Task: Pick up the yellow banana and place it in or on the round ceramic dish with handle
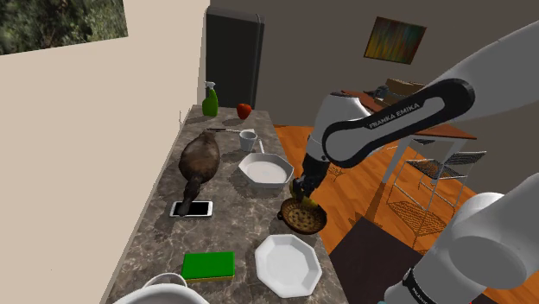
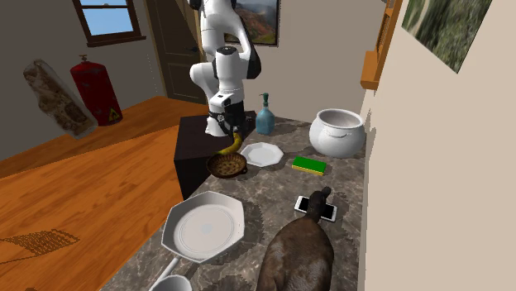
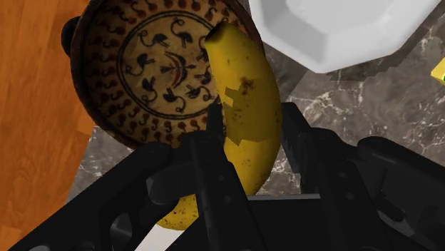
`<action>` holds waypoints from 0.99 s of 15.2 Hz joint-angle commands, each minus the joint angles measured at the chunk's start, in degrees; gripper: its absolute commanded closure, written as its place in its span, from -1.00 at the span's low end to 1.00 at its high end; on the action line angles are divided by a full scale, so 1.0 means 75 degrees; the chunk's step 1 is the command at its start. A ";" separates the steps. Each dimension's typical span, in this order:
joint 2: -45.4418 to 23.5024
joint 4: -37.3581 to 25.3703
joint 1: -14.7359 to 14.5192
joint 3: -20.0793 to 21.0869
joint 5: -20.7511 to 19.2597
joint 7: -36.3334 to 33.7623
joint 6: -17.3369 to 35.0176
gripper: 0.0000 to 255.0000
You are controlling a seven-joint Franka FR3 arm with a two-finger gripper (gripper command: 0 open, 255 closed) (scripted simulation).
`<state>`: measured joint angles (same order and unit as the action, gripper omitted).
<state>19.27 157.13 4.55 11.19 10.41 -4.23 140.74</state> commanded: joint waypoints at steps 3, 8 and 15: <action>0.0231 0.0465 0.0040 -0.0175 0.0053 0.0295 0.0206 1.00; -0.0340 0.0619 0.0029 -0.0138 0.0101 0.0341 0.0930 1.00; -0.1258 0.0739 0.0020 -0.0099 0.0156 0.0408 0.1967 1.00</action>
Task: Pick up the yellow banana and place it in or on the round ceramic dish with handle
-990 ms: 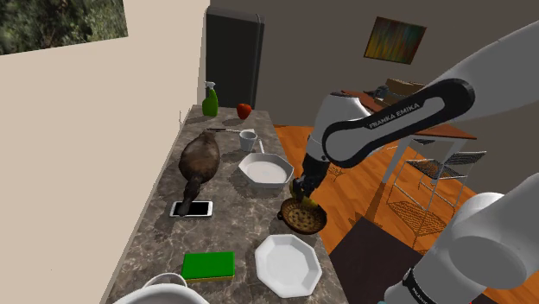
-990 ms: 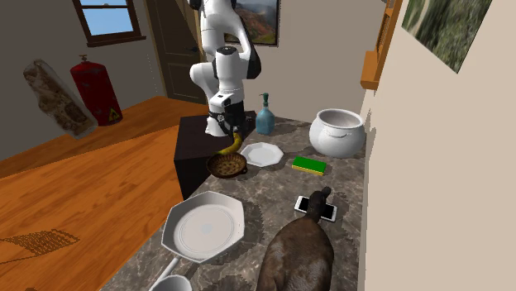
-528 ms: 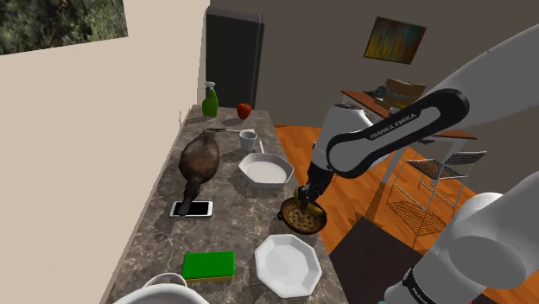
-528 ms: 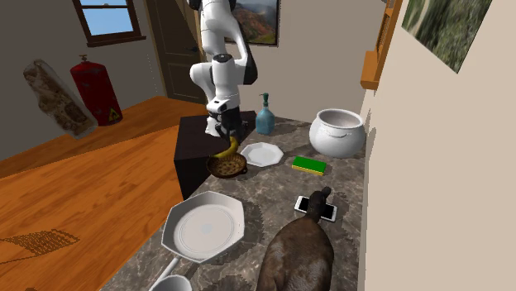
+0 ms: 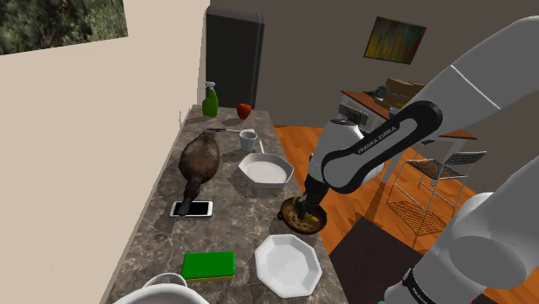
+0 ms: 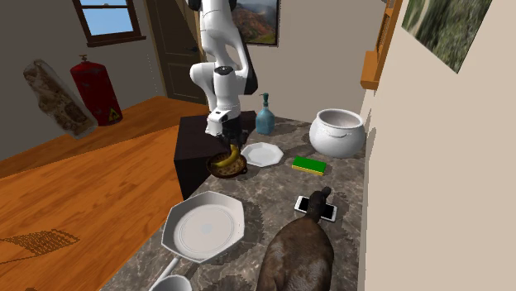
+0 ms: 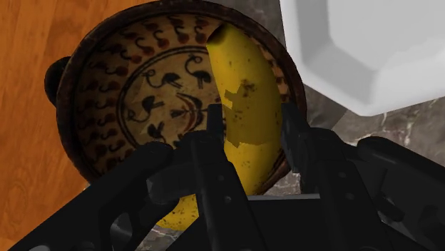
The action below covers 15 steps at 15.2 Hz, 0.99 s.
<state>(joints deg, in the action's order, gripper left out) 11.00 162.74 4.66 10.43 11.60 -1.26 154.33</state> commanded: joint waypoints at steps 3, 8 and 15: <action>-0.0347 0.0001 0.0005 0.0008 0.0005 0.0024 0.0356 1.00; -0.0347 0.0001 0.0005 0.0007 0.0005 0.0024 0.0355 1.00; -0.0348 0.0000 0.0005 0.0007 0.0004 0.0024 0.0355 -1.00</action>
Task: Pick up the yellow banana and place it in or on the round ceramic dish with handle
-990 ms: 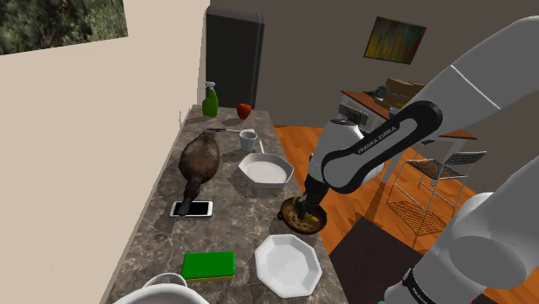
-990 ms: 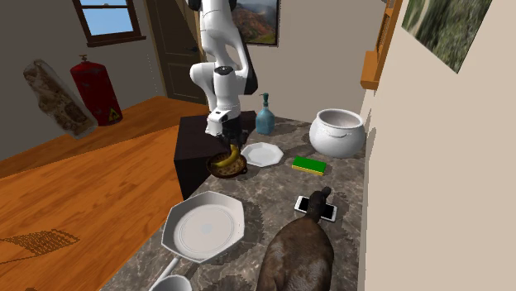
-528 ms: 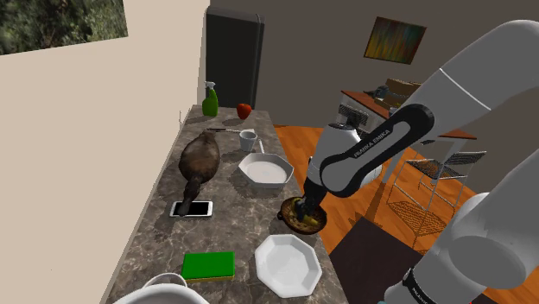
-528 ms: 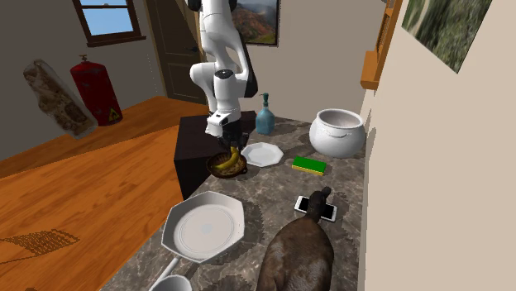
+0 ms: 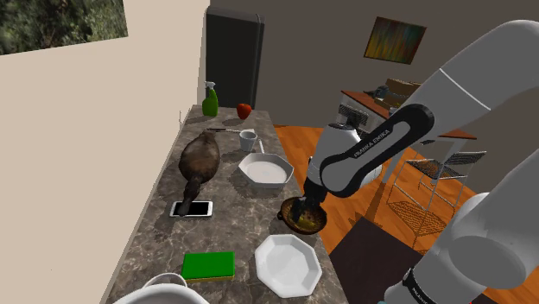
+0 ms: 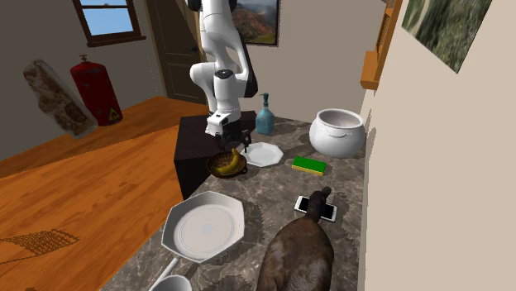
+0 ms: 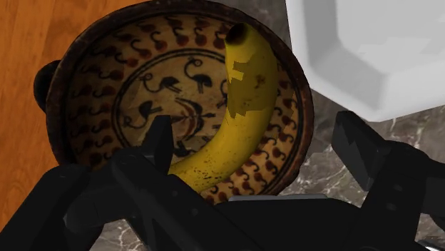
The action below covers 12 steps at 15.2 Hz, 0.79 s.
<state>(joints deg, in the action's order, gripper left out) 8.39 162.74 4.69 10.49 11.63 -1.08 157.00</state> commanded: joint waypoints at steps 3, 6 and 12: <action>0.1050 -0.0063 0.0026 -0.0063 -0.0049 -0.0025 -0.1115 -1.00; 0.1303 -0.0100 0.0033 -0.0085 -0.0069 -0.0034 -0.1406 -1.00; 0.1301 -0.0102 0.0033 -0.0085 -0.0069 -0.0033 -0.1406 -1.00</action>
